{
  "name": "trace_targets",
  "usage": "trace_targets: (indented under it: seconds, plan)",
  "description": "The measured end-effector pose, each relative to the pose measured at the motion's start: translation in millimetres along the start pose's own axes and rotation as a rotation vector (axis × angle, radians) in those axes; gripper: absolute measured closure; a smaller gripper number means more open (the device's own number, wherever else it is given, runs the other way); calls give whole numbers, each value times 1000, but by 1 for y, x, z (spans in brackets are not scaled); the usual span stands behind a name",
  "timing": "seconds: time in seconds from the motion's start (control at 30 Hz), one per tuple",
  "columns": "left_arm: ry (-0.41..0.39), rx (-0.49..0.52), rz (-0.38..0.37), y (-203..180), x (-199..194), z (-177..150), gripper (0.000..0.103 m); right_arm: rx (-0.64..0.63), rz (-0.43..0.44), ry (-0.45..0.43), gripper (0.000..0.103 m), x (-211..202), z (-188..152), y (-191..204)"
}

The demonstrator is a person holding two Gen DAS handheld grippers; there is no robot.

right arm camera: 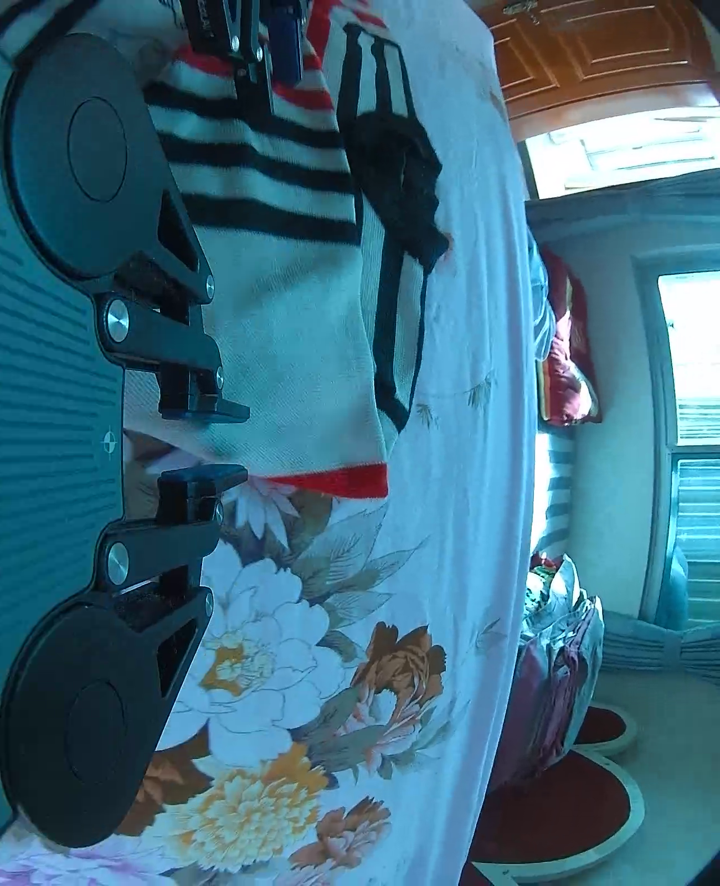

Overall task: Fold small clothes
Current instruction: 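Grasp the other black sleeve cuff with the left tool and fold it across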

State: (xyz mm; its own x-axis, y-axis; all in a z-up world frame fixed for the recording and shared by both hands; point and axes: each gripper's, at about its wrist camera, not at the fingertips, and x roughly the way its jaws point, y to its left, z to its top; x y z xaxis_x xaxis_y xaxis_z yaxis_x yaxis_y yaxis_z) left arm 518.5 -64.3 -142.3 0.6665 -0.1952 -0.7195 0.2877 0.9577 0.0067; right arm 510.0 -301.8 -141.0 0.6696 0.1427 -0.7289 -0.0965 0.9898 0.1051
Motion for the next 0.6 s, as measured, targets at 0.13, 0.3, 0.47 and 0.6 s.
trace_targets:
  seconds: [0.13,0.3,0.47,0.6]
  plan:
    - [22,-7,-14,3,-4,-21,61,-31,-5,30,86,-11,-38,12]
    - [-6,0,15,19,-23,-28,61,-60,27,-41,86,-45,-41,32]
    - [12,-24,-6,36,-21,-33,60,-69,-4,37,86,-27,-55,44]
    - [-11,-18,41,44,-35,-34,60,-28,5,-25,86,-42,-44,44]
